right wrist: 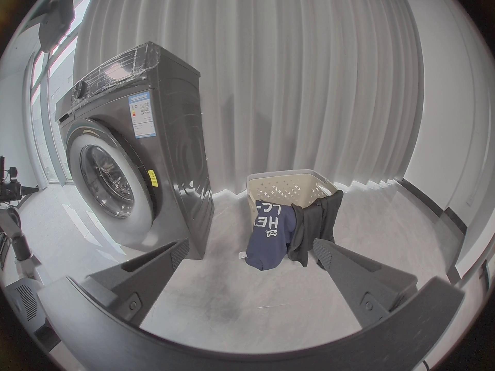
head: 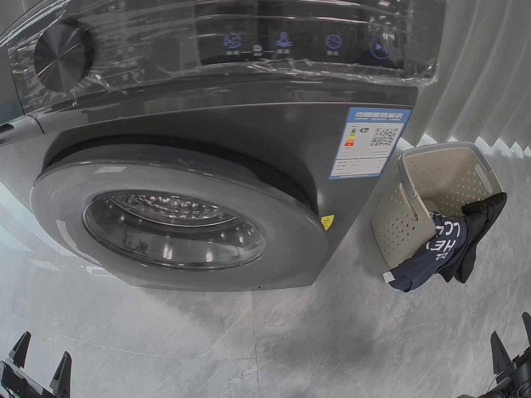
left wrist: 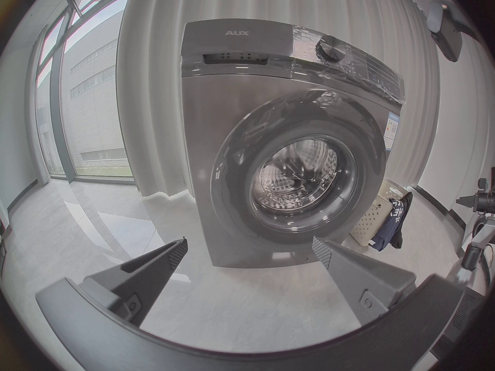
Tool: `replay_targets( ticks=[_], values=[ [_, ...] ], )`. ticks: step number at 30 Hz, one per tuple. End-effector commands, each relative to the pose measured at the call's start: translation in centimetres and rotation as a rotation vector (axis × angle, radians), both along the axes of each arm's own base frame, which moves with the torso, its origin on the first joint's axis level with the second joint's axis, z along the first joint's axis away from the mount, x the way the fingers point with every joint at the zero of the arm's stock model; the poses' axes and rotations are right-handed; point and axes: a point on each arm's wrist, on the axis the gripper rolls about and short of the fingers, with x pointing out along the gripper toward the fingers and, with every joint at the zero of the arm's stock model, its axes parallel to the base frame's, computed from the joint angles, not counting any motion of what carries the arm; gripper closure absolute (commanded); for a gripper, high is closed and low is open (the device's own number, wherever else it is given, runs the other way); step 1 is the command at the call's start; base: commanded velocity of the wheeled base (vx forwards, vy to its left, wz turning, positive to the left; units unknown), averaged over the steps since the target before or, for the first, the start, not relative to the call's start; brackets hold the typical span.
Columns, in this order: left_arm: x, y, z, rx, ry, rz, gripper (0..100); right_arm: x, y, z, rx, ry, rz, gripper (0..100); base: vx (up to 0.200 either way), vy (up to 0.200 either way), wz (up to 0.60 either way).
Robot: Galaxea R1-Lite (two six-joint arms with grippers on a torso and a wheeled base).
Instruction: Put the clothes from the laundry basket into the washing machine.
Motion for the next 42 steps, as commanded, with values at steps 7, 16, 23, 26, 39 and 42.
replay_targets(
  ticks=[7,16,23,26,39,42],
  values=[
    [-0.02,0.0,-0.48,-0.001,-0.002,0.0,0,0.01,0.0,-0.54,-0.001,0.002,-0.001,0,0.0,0.086,0.0],
    [-0.02,0.0,-0.48,-0.001,-0.002,0.0,0,0.01,0.0,-0.54,-0.001,0.002,-0.001,0,0.0,0.0,0.0],
    [-0.02,0.0,-0.48,-0.001,-0.002,0.0,0,0.01,0.0,-0.54,-0.001,0.002,0.001,0,0.0,0.057,0.0],
    [-0.02,0.0,-0.48,-0.001,-0.002,0.0,0,0.01,0.0,-0.54,-0.001,0.002,-0.001,0,0.0,0.2,0.0],
    [-0.02,0.0,-0.48,-0.002,-0.002,0.0,0,0.01,0.0,-0.54,0.001,0.002,-0.001,0,0.0,0.108,0.0],
    [-0.02,0.0,-0.48,-0.002,-0.002,0.0,0,0.0,-0.01,-0.49,0.001,0.001,-0.007,0,0.0,0.0,0.0]
  ],
)
